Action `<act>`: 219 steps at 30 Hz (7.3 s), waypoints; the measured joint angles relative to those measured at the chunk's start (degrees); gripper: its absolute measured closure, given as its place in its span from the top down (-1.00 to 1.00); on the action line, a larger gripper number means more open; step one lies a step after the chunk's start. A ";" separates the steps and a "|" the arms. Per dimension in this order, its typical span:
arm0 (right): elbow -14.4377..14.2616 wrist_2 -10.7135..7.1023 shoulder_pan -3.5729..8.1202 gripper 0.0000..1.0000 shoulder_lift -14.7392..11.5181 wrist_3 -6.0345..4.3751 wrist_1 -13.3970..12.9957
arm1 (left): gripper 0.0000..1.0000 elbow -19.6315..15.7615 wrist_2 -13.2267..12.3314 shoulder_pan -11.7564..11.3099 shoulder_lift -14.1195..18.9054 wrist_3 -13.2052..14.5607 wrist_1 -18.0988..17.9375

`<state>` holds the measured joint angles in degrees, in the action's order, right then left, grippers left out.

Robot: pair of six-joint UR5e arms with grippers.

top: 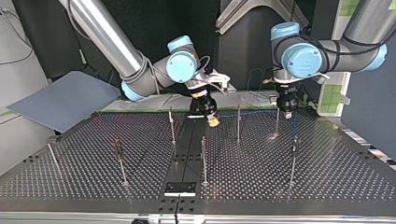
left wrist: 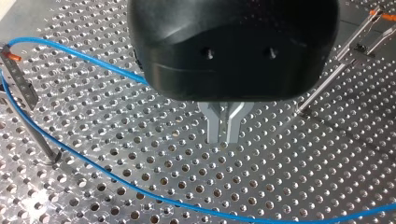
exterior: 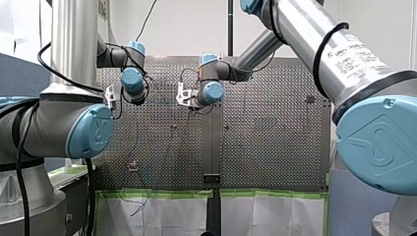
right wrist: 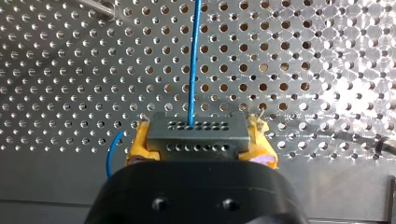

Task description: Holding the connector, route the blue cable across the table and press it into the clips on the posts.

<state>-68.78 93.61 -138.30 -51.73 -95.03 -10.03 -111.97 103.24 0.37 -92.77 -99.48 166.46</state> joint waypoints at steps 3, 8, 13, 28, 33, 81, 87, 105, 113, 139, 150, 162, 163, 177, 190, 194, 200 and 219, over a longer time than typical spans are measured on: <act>0.01 0.00 0.00 -1.00 0.00 0.00 0.00 | -0.80 0.00 0.00 0.00 0.00 0.00 0.00; 0.00 0.00 0.00 -1.00 0.00 0.00 0.00 | -0.80 0.00 0.00 0.00 0.00 0.00 0.00; 0.00 0.00 0.00 -1.00 0.00 0.00 0.00 | -0.80 -0.01 0.01 0.00 0.00 0.00 0.00; 0.00 0.00 0.00 -1.00 0.00 0.00 0.00 | -0.80 -0.01 0.01 0.00 0.00 0.00 0.00; 0.00 0.00 0.00 -1.00 0.00 0.00 0.00 | -0.80 -0.01 0.01 0.00 0.00 0.00 0.00; 0.01 0.00 0.00 -1.00 0.00 0.00 0.00 | -0.80 -0.01 0.01 0.00 0.00 0.00 0.00; 0.00 0.00 0.00 -1.00 0.00 0.00 0.00 | -0.80 -0.01 0.01 0.00 0.00 0.00 0.00; 0.00 0.00 0.00 -1.00 0.00 0.00 0.00 | -0.80 -0.01 0.01 0.00 0.00 0.00 0.00; 0.00 0.00 0.00 -1.00 0.00 0.00 0.00 | -0.80 -0.01 0.01 0.00 0.00 0.00 0.00; 1.04 -0.18 -0.17 -1.00 4.85 0.26 5.34 | -0.80 -0.01 -0.17 -0.35 0.26 0.09 -0.44; 1.06 -0.17 -0.17 -1.00 5.19 0.26 5.81 | -0.47 -0.23 -0.19 -0.14 0.04 0.32 -0.68; 1.05 -0.18 -0.18 -1.00 5.18 0.26 5.80 | -0.47 -0.79 -0.25 2.93 -4.69 2.35 -2.53; 1.06 -0.18 -0.18 -1.00 5.19 0.26 5.80 | -0.47 -0.79 -0.25 2.95 -4.82 2.36 -2.54; 1.69 -0.13 -0.17 -1.00 4.59 0.88 6.41 | -0.47 -0.79 -0.16 3.02 -5.34 2.69 -2.57; 6.31 -0.48 -0.98 -1.00 -1.67 1.82 12.77 | -0.84 -1.16 3.89 2.77 -3.28 -0.97 -5.93; 6.34 -0.51 -1.06 -1.00 -2.33 1.69 14.57 | -0.89 -1.22 5.05 2.63 -3.28 -2.28 -6.12; 5.29 -0.51 -1.09 -1.00 -2.23 1.54 17.18 | -0.95 -1.58 5.17 2.62 -3.30 -2.71 -6.47; 2.84 -0.44 0.24 -1.00 0.89 1.46 19.38 | -0.95 -7.02 1.94 3.36 -8.72 -3.50 -15.31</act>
<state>-65.94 93.17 -138.06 -50.85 -93.57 9.35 -118.98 105.18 3.74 -101.49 -102.98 151.15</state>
